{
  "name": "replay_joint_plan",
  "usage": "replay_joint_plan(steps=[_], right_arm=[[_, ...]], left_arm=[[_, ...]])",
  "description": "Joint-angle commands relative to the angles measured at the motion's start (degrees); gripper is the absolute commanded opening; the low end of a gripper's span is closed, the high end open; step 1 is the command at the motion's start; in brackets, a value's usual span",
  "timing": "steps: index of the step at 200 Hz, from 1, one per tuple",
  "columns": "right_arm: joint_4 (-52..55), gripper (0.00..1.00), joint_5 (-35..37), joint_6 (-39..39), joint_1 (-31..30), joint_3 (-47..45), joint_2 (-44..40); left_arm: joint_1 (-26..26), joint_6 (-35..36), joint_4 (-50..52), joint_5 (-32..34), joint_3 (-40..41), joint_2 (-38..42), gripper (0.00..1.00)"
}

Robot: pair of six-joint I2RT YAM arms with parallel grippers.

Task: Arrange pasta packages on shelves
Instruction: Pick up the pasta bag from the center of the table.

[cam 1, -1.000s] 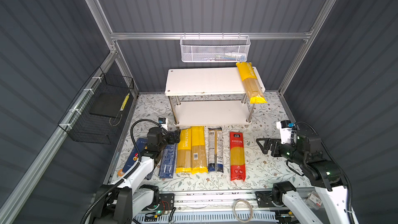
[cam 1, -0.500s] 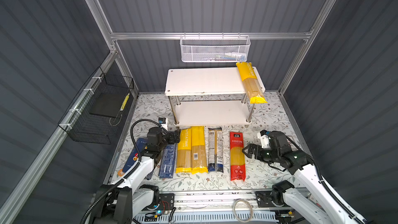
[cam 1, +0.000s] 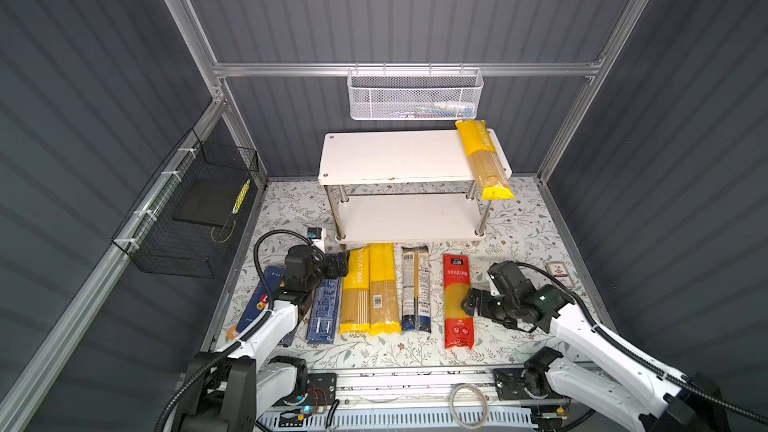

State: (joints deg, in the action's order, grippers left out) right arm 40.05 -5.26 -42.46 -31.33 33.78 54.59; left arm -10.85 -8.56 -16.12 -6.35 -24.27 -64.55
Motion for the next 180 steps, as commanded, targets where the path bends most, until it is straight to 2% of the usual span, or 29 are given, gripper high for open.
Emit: replay_joint_plan(steps=[1, 33, 63, 78, 136, 180], right_arm=[[0.84, 0.99, 3.77, 0.70, -1.06, 2.20, 2.86], [-4.17, 0.99, 2.18, 0.95, -2.43, 2.37, 8.21], [-6.67, 0.99, 2.57, 1.50, -4.02, 3.20, 13.08], [-8.11, 0.99, 2.55, 1.24, -4.26, 3.08, 14.28], [-8.41, 0.99, 6.17, 0.70, -6.62, 4.21, 19.94], [-13.18, 0.99, 5.26, -0.03, -8.83, 4.46, 22.84]], left_arm=[[-0.31, 1.30, 0.23, -1.36, -0.98, 0.12, 0.99], [-0.32, 1.23, -0.43, -2.13, 0.30, 2.15, 1.00], [-0.31, -1.74, -0.36, -3.96, 1.68, 5.64, 0.99], [-0.31, -3.85, -3.60, -6.00, 3.42, 6.59, 1.00], [-0.42, -5.80, -13.14, -12.06, 6.13, -0.77, 1.00], [-0.44, -4.98, -12.62, -10.22, 6.56, 0.77, 1.00]])
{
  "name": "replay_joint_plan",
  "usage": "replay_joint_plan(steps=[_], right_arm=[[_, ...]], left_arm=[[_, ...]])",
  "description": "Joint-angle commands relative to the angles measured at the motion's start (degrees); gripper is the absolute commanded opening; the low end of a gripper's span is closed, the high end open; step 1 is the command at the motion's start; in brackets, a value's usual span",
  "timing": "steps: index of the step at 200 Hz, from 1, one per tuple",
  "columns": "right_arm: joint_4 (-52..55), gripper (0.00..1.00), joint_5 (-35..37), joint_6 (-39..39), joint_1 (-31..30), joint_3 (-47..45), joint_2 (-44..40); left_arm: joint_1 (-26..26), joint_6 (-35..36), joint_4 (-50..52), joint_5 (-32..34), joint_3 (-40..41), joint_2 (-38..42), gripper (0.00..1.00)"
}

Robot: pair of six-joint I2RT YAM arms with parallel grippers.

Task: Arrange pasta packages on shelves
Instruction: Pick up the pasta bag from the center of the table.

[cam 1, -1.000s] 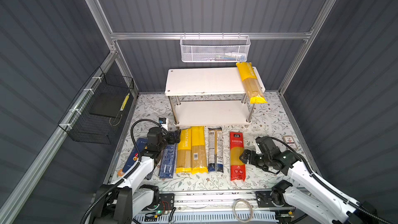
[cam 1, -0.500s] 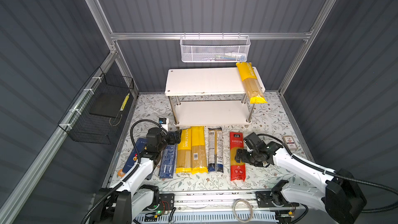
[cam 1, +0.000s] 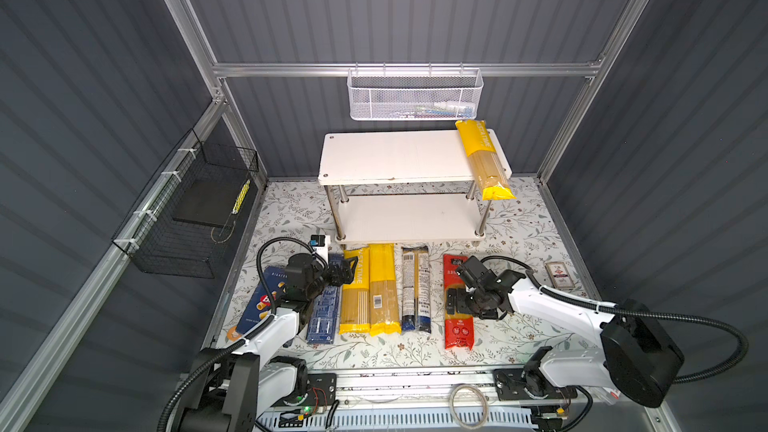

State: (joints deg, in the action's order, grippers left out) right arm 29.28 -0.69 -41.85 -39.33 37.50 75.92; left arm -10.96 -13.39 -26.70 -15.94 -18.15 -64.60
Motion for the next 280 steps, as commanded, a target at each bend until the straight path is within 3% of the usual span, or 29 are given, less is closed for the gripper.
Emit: replay_joint_plan(steps=[1, 204, 242, 280], right_arm=[[-2.35, 0.99, 0.69, -0.67, -0.83, 0.79, 1.60], [3.05, 0.99, 5.75, -0.95, -1.41, 0.89, 12.39], [-2.09, 0.93, 2.40, -2.48, -1.41, -3.25, 10.46], [0.42, 0.86, 5.10, -2.55, -1.69, -2.46, 12.58]], left_arm=[[-0.31, -0.15, -2.04, -0.64, 0.42, 0.76, 1.00], [-0.37, -0.06, -1.96, -1.11, -0.48, -1.17, 1.00], [-0.34, -0.06, -1.95, -1.11, -0.35, -0.92, 1.00], [-0.32, -0.05, -1.89, -1.37, -0.40, -0.97, 1.00]])
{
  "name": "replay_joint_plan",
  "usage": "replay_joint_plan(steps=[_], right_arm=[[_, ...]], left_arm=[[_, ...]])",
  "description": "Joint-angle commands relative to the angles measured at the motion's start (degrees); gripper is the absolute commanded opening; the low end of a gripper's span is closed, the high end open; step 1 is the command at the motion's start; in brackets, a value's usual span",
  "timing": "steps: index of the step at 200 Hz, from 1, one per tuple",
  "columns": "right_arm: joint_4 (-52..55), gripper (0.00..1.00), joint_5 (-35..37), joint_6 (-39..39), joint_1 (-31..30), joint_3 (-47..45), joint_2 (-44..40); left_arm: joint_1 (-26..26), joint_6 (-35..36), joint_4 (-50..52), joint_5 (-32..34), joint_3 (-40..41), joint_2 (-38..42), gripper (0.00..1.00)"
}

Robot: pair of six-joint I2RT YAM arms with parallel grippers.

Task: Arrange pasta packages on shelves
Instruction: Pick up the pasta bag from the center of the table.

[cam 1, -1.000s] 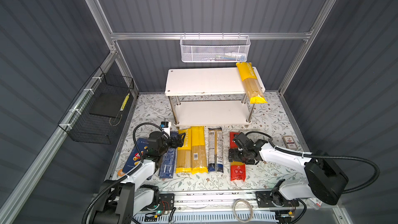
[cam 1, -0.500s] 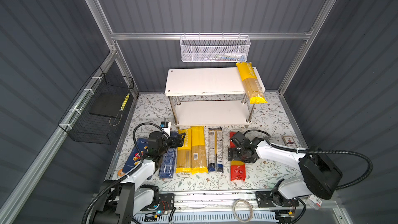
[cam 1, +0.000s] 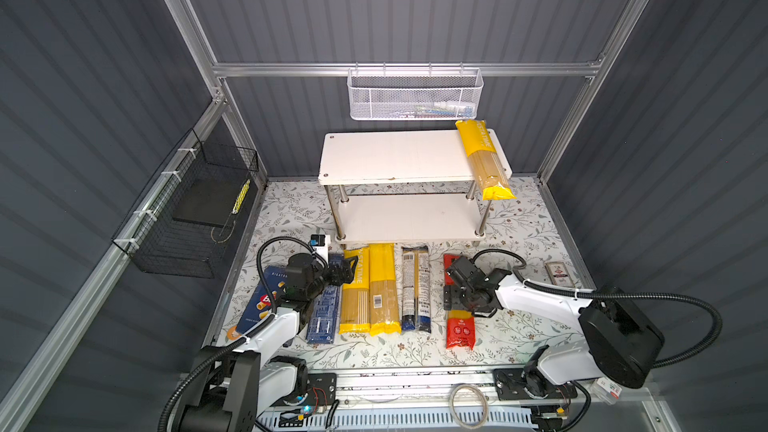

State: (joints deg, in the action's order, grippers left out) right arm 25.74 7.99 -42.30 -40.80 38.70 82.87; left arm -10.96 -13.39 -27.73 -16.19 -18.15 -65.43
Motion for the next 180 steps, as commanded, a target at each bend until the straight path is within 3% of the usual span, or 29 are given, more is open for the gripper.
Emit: replay_joint_plan(steps=[1, 139, 180], right_arm=[[4.14, 0.86, -3.41, -2.08, -0.24, -3.56, 5.72], [-2.36, 0.65, -6.89, -0.31, -0.46, -7.11, 5.22], [-1.85, 0.53, -7.45, 2.12, -0.52, -5.58, 4.18]], left_arm=[[-0.30, -0.06, -0.89, -1.13, -0.39, -0.14, 1.00], [-0.31, 0.12, -0.93, -1.56, -0.13, 0.26, 0.99], [-0.37, 0.12, -0.88, -1.48, -0.07, 0.31, 0.99]])
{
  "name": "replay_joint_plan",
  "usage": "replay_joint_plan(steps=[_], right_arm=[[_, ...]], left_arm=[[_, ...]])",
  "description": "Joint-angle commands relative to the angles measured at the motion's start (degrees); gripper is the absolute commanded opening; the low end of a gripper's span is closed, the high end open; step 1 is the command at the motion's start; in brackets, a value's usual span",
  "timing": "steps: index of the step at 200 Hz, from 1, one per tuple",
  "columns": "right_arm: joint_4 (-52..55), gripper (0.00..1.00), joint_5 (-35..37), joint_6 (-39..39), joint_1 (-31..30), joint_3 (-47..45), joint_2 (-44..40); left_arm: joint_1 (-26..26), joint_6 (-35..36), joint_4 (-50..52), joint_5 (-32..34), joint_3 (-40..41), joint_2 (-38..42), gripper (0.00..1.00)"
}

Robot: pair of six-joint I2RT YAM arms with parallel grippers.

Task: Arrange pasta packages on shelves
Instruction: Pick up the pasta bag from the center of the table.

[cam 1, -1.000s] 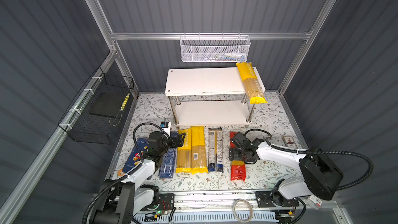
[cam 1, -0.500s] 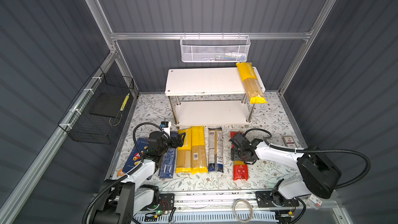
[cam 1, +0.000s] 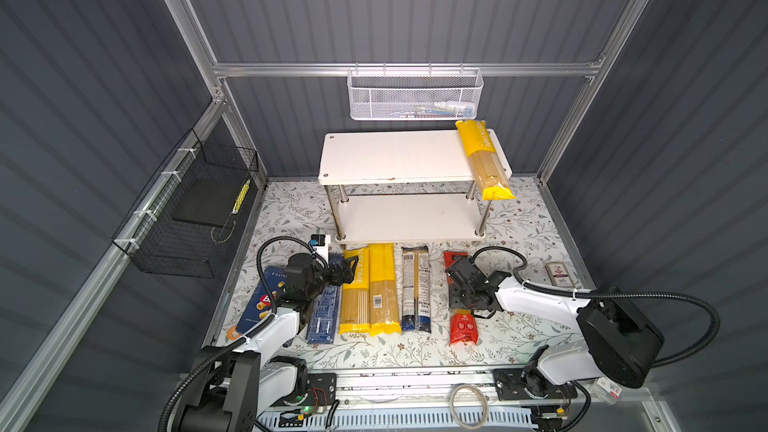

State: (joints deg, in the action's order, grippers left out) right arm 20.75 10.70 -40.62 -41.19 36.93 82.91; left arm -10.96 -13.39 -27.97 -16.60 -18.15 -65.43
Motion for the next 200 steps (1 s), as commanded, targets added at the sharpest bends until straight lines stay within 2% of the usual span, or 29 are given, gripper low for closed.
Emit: replay_joint_plan(steps=[1, 93, 141, 200], right_arm=[[3.10, 0.53, -10.25, 0.45, -0.08, -3.80, 4.03], [5.14, 0.39, -12.19, 2.11, -0.10, -4.34, -6.24], [5.97, 0.37, -13.93, 4.45, -0.11, -3.46, -10.31], [8.05, 0.33, -18.36, 6.51, -0.12, 2.86, -18.40]], left_arm=[[-0.38, 0.12, -0.66, -1.07, -0.10, 0.35, 1.00], [-0.36, 0.09, -0.44, -1.08, -0.05, 0.56, 1.00], [-0.37, 0.07, -0.52, -1.07, -0.05, 0.56, 1.00], [-0.38, 0.11, -0.51, -1.07, -0.11, 0.48, 1.00]])
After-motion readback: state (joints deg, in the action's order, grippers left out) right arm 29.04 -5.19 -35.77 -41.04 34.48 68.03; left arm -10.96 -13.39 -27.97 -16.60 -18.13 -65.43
